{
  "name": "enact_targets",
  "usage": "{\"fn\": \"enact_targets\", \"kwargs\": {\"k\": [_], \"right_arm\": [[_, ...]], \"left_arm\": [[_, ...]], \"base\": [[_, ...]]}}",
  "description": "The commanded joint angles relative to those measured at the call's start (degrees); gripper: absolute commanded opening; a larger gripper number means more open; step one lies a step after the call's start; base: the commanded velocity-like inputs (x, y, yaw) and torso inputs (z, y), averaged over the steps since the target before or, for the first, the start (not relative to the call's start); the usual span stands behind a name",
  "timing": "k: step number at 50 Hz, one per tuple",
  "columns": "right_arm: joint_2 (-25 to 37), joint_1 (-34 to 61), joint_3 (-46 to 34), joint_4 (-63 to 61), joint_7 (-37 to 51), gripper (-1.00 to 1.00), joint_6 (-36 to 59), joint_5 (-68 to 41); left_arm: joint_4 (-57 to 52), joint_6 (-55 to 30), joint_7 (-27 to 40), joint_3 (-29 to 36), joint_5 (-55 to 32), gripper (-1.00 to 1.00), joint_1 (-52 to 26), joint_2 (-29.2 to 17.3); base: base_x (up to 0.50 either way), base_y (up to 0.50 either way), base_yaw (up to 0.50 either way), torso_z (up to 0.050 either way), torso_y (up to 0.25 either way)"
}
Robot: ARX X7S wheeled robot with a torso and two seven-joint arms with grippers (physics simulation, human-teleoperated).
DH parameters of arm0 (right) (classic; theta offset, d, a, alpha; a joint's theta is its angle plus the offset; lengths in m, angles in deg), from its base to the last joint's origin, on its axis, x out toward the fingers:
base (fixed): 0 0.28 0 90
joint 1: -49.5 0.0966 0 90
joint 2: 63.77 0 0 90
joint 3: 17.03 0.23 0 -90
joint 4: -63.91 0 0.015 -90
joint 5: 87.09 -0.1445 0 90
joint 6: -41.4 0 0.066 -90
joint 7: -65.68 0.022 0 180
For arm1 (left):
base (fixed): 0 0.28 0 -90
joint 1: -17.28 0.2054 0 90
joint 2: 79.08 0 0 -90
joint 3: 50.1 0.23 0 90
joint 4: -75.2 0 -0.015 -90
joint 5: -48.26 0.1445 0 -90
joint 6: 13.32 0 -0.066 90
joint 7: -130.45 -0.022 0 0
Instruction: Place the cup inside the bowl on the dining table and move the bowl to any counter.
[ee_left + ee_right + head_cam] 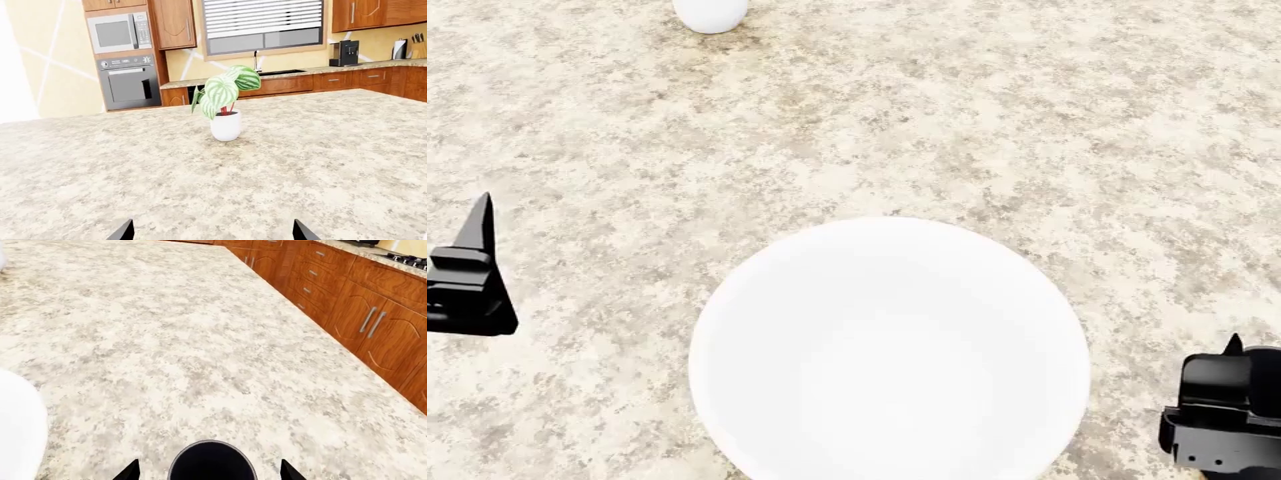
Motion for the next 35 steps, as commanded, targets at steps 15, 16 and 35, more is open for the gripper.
{"fn": "enact_targets", "kwargs": {"k": [15,16,35], "right_arm": [[1.3,-0.8,-8.2,7.6,-9.8,1.00,-6.0,10.8],[1.4,-0.8,-8.1,7.6,-9.8,1.00,-6.1,10.8],[2.3,-0.4,-11.4,11.5,-12.6,1.00,-7.0,12.5]], "left_arm": [[0.1,0.6,-0.2,-1.0,-0.4,1.00,0.5,-0.5],[0.1,0.6,-0.1,-1.0,-0.4,1.00,0.6,-0.5],[0.0,0.7,0.5,-1.3,-0.7,1.00,0.9,-0.6]], "base": [[0.00,0.00,0.00,0.000,0.000],[0.00,0.00,0.00,0.000,0.000],[0.00,0.00,0.00,0.000,0.000]]}}
